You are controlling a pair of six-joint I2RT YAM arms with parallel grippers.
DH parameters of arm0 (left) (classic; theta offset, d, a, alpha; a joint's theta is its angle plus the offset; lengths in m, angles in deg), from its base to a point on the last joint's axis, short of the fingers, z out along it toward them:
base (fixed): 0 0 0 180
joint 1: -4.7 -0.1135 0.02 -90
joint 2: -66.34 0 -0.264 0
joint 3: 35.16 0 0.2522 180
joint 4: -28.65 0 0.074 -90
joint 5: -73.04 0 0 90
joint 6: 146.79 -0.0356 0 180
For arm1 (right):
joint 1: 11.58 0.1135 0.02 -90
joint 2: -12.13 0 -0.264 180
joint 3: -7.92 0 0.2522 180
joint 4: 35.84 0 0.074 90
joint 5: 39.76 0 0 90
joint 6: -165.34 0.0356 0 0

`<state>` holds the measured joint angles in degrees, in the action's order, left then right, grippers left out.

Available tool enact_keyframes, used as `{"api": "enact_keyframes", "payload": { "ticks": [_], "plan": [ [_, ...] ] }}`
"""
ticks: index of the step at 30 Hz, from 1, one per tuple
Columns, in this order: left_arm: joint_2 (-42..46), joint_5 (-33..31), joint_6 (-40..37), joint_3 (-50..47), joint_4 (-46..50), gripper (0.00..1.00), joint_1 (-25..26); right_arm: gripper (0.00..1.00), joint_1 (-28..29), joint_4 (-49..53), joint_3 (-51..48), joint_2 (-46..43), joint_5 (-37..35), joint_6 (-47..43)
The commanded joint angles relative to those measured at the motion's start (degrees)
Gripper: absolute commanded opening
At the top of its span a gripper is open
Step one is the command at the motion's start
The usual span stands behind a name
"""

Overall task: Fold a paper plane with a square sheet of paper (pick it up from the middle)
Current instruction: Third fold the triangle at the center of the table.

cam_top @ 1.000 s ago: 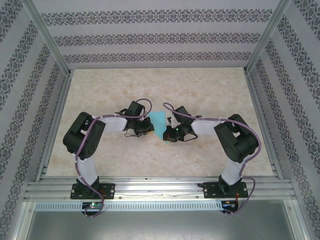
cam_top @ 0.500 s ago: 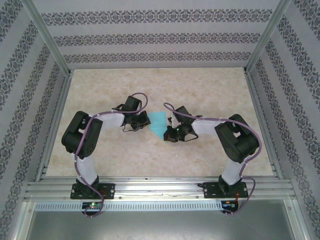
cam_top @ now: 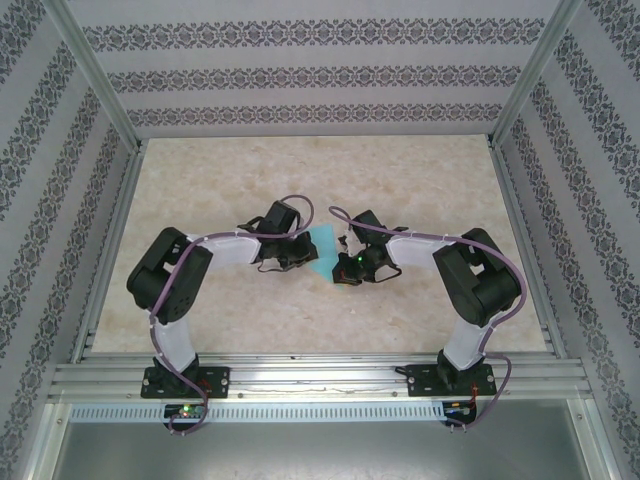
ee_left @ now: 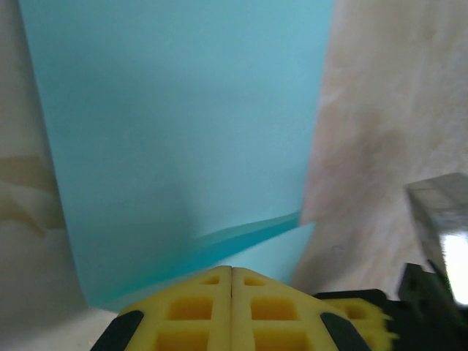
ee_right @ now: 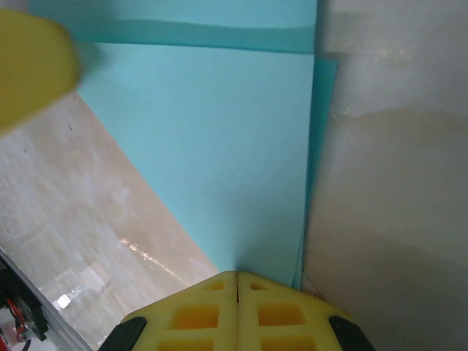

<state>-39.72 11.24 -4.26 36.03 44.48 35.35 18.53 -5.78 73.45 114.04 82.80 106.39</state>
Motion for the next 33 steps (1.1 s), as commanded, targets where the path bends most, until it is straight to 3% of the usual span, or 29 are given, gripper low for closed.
{"api": "enact_keyframes", "payload": {
  "ticks": [1, 11, 21, 33],
  "plan": [
    [-1.01, -1.73, 0.29, -1.46, -1.61, 0.05, -0.19, 0.0, -0.49, 4.53, 0.26, 0.13, -1.97, -1.4],
    [-2.74, -2.86, 0.04, -7.87, -1.16, 0.02, -1.12, 0.0, 1.84, 1.09, 4.16, -1.61, 0.54, 2.09],
    [-2.67, -3.29, -0.58, -7.09, 0.22, 0.0, -1.14, 0.0, 3.27, 3.3, 8.64, 6.49, -2.0, 1.34],
    [-4.58, -4.39, 0.72, -7.05, 1.36, 0.0, -1.52, 0.0, -1.37, 1.5, -4.15, -4.41, -0.31, 2.05]
  ]
}}
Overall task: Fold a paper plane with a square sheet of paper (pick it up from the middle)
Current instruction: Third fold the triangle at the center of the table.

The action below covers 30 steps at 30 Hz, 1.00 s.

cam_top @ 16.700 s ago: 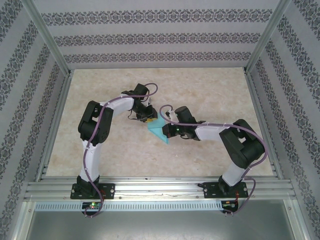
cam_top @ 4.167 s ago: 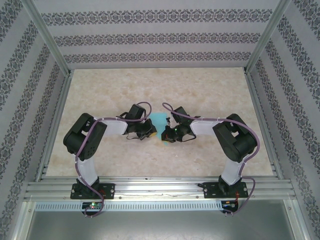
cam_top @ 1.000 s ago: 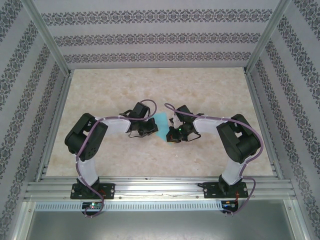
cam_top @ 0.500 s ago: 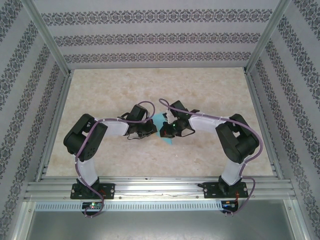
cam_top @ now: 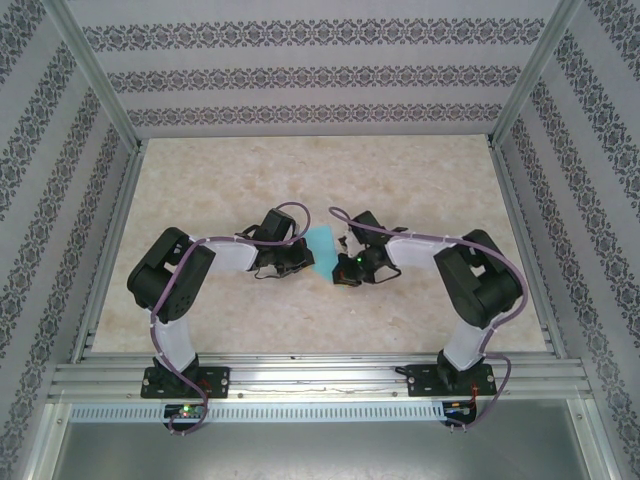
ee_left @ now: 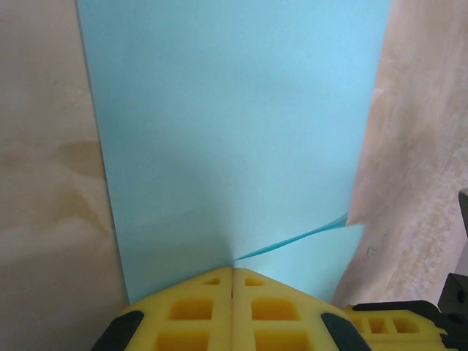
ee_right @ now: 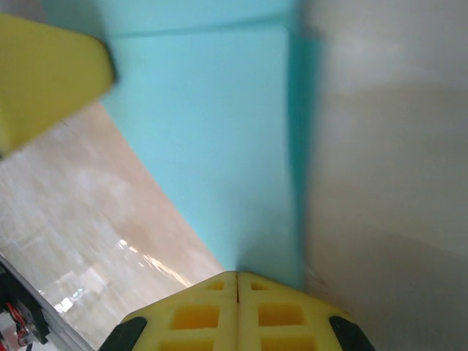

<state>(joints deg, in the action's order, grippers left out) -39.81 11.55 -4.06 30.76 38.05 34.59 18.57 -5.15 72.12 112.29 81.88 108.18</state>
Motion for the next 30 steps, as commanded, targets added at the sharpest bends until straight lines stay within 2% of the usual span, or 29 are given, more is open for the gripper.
{"api": "enact_keyframes", "payload": {
  "ticks": [1, 5, 9, 12, 15, 19, 24, 30],
  "plan": [
    [-4.41, -4.52, 0.62, -1.81, 7.76, 0.0, -0.75, 0.0, -1.94, 0.91, -4.04, -3.52, 0.62, -0.03],
    [-4.43, -4.02, 0.28, -1.8, 8.03, 0.0, -0.73, 0.0, -3.98, 2.07, -6.67, -5.38, 0.36, -1.18],
    [-4.16, -3.69, 0.09, -1.39, 8.35, 0.0, -0.8, 0.01, -3.74, 2.78, -4.41, -8.21, 1.03, -1.3],
    [-3.9, -3.59, 0.01, -1.12, 8.48, 0.0, -0.78, 0.01, -2.9, -0.31, -2.24, -9.48, 1.92, 0.42],
    [-3.68, -3.59, 0.18, -1.08, 8.29, 0.0, -0.75, 0.0, -1.32, -2.39, 1.18, -5.88, 4.42, 1.23],
    [-3.29, -2.25, -0.09, -0.14, 9.37, 0.0, -0.71, 0.0, -0.43, 0.8, 6.1, 0.64, 3.4, -0.32],
    [-2.5, -2.06, -0.24, 0.68, 9.48, 0.0, -0.72, 0.0, -0.39, 0.12, 5.96, 4.97, 3.08, 0.1],
    [0.41, -1.07, -1.22, 4.62, 11.6, 0.01, -0.71, 0.0, -0.34, -1.53, 2.15, 5.61, 0.73, 1.21]
  ]
}}
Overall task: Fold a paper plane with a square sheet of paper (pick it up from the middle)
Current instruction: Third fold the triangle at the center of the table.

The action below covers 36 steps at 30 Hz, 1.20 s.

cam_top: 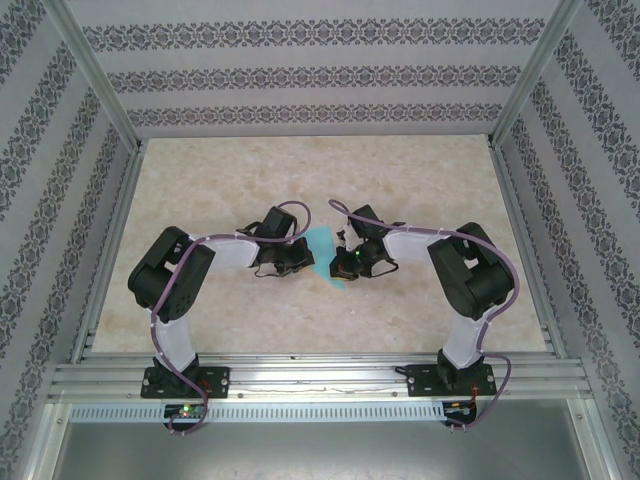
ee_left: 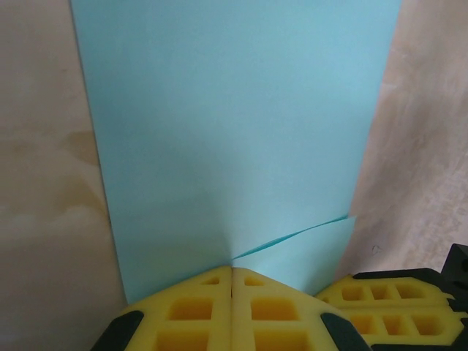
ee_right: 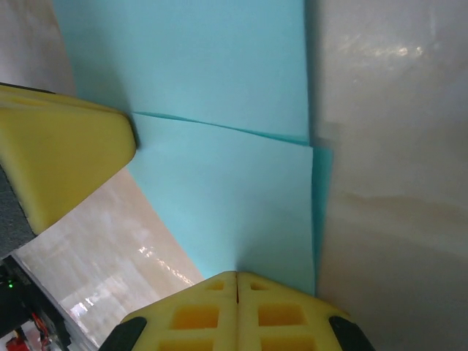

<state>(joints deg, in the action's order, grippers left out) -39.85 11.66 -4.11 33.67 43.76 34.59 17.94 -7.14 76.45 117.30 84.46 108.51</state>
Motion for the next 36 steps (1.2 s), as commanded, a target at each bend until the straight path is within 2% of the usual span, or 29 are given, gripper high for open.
{"api": "enact_keyframes", "payload": {
  "ticks": [1, 7, 11, 19, 21, 25, 29, 36],
  "plan": [
    [1.15, -1.01, -1.52, 2.38, 5.88, 0.01, -0.7, 0.0, 0.32, 0.33, -2.57, 0.65, -2.02, 0.88],
    [2.32, -1.31, -6.25, 6.79, 8.94, 0.01, 0.33, 0.0, 0.36, 0.15, -3.17, 0.66, -2.51, 0.5],
    [2.2, -1.49, -4.05, 4.83, 7.71, 0.0, 1.62, 0.0, 0.28, 0.35, -3.39, 0.31, -3.16, 0.49],
    [-0.1, -7.11, -5.32, 0.95, 6.23, 0.0, 2.78, 0.0, 0.28, 0.71, -3.86, 0.68, -4.0, 0.45],
    [-0.56, -10.41, -7.43, 1.83, 9.88, 0.0, 1.71, 0.0, 0.36, 0.73, -4.21, 0.18, -4.0, 0.49],
    [-0.3, -6.89, -3.9, -1.77, 2.31, 0.0, -1.58, 0.0, 0.28, 1.52, -4.18, -0.06, -3.82, -0.15],
    [-0.44, -7.86, -6.28, 0.15, 5.65, 0.0, -3.14, 0.0, 0.15, 2.1, -4.15, 0.12, -4.04, -0.9],
    [-0.94, -4.8, -7.9, 1.35, 7.39, 0.0, -6.57, 0.0, -0.43, 3.46, -4.27, 0.23, -3.99, -2.32]
  ]
}}
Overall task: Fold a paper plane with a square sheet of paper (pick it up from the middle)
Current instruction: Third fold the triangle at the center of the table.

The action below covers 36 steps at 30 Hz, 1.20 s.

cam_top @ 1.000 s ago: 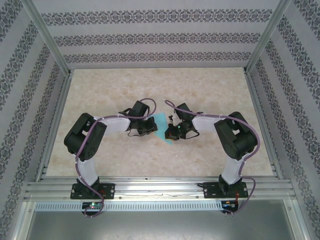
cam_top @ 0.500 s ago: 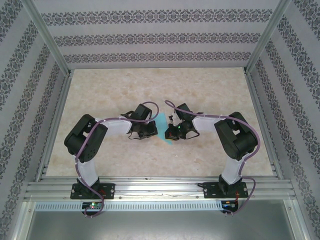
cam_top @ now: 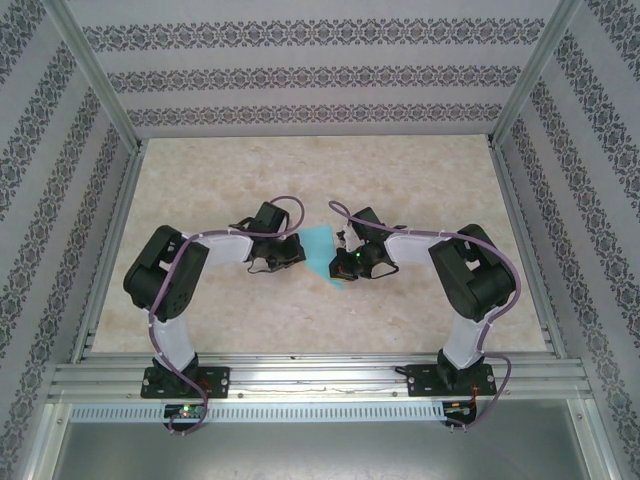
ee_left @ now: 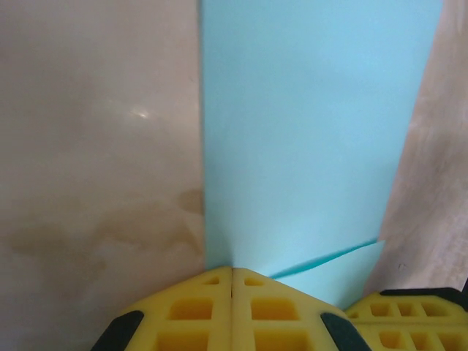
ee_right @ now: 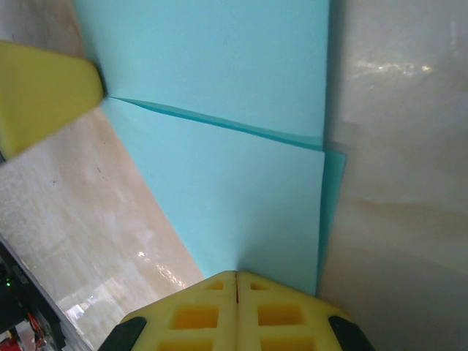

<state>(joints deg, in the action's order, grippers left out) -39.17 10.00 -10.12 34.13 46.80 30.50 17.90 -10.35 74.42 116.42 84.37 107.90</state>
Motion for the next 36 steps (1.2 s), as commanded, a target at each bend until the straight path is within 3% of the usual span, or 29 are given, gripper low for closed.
{"api": "enact_keyframes", "payload": {
  "ticks": [1, 9, 14, 17, 19, 23, 29, 36],
  "plan": [
    [-1.27, -3.35, -2.02, 0.9, 4.89, 0.0, -2.78, 0.0, -0.38, 6.77, -2.19, 0.94, -3.9, -1.88],
    [5.53, -2.64, -0.84, 0.66, 4.9, 0.05, -3.03, 0.0, -0.06, 5.94, -0.1, 0.83, -2.74, -1.7],
    [9.72, -3.92, -0.27, -0.95, 3.17, 0.14, -3.02, 0.0, 0.23, 2.67, 0.19, -2.9, -1.6, -0.57],
    [10.37, -2.74, 1.56, -2.73, 0.33, 0.18, -2.97, 0.07, -0.23, 2.09, -0.51, -6.95, -5.08, -0.6],
    [9.78, -1.2, 3.19, -3.64, -1.24, 0.25, -2.98, 0.11, -1.3, 1.99, -1.31, -9.15, -7.14, -0.67],
    [8.71, 0.39, 6.67, -6.0, -4.65, 0.31, -3.03, 0.15, -5.07, 1.0, -4.19, -11.83, -8.95, 0.91],
    [7.89, 2.65, 9.44, -7.94, -8.82, 0.37, -3.01, 0.17, -6.26, -1.77, -3.86, -9.96, -1.96, 1.15],
    [7.04, 3.4, 10.04, -7.79, -8.99, 0.38, -3.0, 0.27, -4.01, -2.06, -0.41, -6.3, -0.02, -0.08]
  ]
}}
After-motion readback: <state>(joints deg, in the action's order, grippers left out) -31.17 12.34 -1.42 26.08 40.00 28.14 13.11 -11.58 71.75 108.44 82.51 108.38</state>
